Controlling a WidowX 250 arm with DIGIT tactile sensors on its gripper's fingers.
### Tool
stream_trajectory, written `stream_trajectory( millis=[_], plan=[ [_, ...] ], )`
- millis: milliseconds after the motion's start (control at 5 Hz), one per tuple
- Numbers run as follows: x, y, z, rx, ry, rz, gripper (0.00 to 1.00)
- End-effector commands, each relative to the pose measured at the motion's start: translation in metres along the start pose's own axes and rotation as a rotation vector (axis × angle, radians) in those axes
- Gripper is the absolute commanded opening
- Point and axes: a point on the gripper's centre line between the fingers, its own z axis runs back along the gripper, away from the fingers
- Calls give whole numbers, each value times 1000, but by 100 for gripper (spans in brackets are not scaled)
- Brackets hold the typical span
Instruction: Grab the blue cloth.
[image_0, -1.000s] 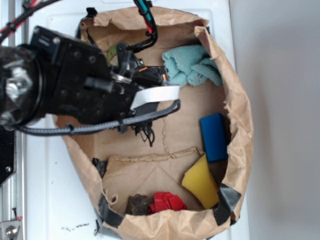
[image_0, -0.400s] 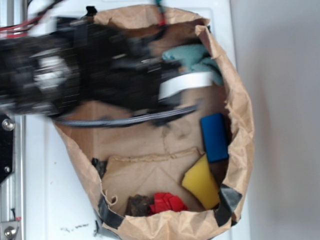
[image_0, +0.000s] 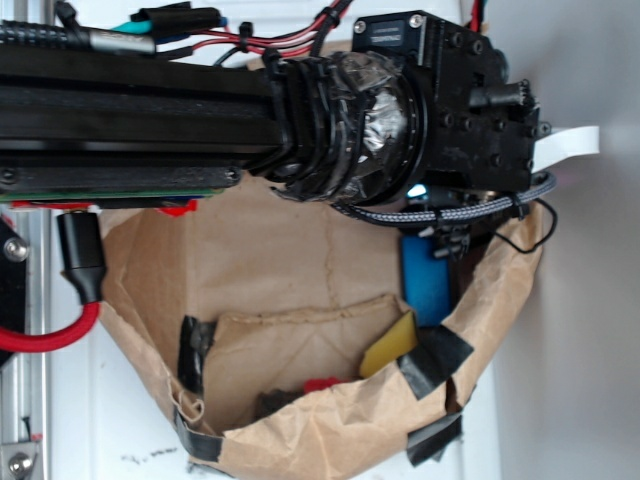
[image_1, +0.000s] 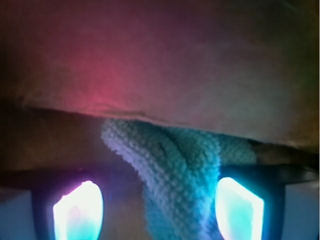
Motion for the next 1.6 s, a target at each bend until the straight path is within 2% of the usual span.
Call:
stream_trajectory(
  millis=[0,200,400,600,1400],
  plan=[
    [32,9,22,0,-83,-4,100],
    [14,14,37,-19,-64,-45,100],
    [-7,21,64,-78,-49,-87,100],
    [-13,25,78,-118,-47,-101,100],
    [-10,19,56,-80,-62,-107,100]
  ],
)
